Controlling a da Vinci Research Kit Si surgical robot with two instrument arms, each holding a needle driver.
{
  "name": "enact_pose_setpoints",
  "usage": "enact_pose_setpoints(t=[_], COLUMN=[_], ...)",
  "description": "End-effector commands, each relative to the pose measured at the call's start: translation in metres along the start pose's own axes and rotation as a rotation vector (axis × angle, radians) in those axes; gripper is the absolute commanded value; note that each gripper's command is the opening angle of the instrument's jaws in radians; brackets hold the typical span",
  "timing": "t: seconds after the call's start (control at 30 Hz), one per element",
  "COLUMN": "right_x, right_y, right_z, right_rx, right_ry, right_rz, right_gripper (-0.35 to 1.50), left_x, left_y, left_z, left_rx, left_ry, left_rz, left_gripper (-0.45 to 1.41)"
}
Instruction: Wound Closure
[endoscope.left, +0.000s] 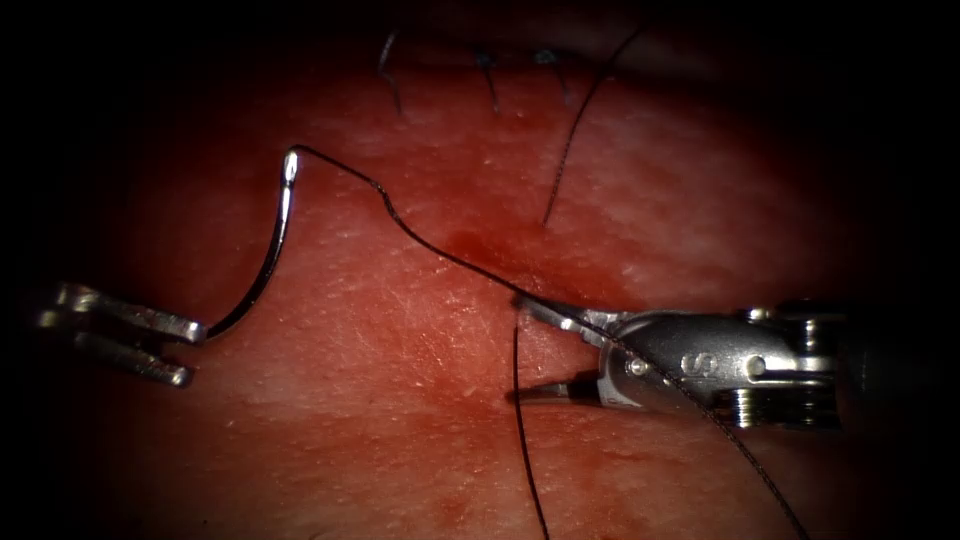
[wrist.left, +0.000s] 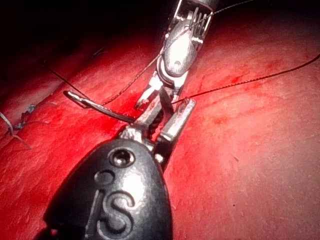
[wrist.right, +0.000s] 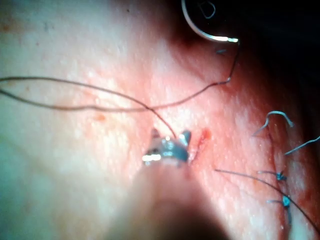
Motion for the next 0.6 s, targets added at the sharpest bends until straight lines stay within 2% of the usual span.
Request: enact_pose_setpoints(t=[0.03,0.07,0.1,0.13,0.3,0.4,0.6], right_x=[-0.0001,-0.0002,-0.0003,-0.0004,-0.0003,0.0005,0.0048], right_y=[-0.0003,-0.0003,-0.0003,-0.0003,-0.0007,-0.0017,-0.0042], right_z=[0.0008,0.0007,0.0006,0.0003,-0.0007,-0.0013,-0.0031], right_rx=[-0.001,-0.005,-0.005,-0.003,0.007,0.021,0.068], right_ry=[0.001,-0.003,-0.002,-0.001,-0.001,0.003,0.029], right_rz=[0.000,-0.001,-0.002,-0.002,-0.005,-0.008,-0.006], right_gripper=[0.61,0.26,-0.21,-0.35,-0.35,-0.35,-0.35], left_x=[-0.0005,-0.0005,-0.0005,-0.0005,-0.0006,-0.0009,-0.0014], left_y=[-0.0002,-0.0002,-0.0003,-0.0003,-0.0003,-0.0005,-0.0010], left_z=[0.0006,0.0006,0.0006,0.0006,0.0006,0.0005,0.0003], left_rx=[0.005,0.005,0.007,0.007,0.007,0.013,0.046], left_ry=[-0.003,-0.003,-0.004,-0.004,-0.004,-0.008,-0.028], left_rz=[-0.002,-0.002,-0.001,-0.001,-0.001,0.001,0.002], left_gripper=[-0.45,-0.45,-0.45,-0.45,-0.45,-0.45,-0.45])
